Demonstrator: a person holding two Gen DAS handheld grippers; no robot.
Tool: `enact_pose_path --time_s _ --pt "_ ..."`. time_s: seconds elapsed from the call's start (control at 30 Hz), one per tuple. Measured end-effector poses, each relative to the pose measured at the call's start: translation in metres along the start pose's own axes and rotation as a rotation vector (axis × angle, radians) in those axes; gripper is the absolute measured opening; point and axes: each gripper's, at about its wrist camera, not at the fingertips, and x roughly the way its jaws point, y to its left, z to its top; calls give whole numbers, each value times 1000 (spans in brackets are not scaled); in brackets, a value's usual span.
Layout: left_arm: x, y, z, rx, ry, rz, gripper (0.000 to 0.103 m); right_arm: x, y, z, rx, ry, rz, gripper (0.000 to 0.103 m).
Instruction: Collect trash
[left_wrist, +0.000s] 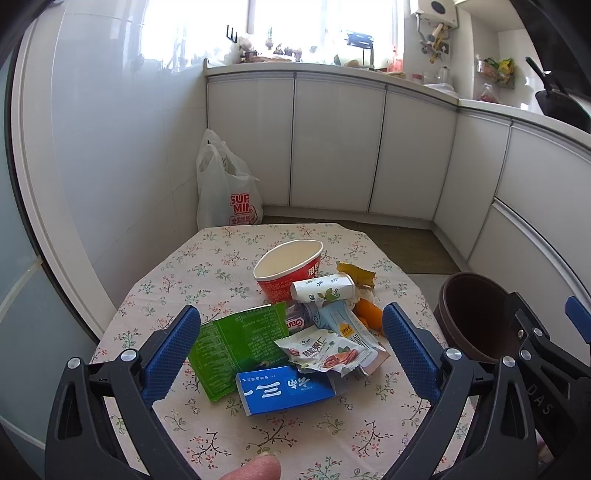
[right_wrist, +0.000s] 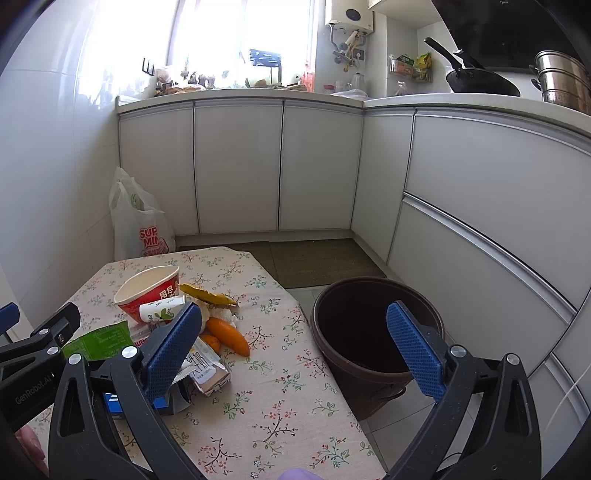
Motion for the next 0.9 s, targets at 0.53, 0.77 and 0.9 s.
enact_pose_path --time_s 0.53,0.77,0.9 --pt "4 -2 -2 -9 15 -5 96 5 4 -3 -2 7 1 96" --pt "5 0 -2 -13 20 -7 96 6 4 -4 -2 7 3 96" --pt "4 1 -2 -15 20 -6 96 6 4 -3 -3 10 4 96"
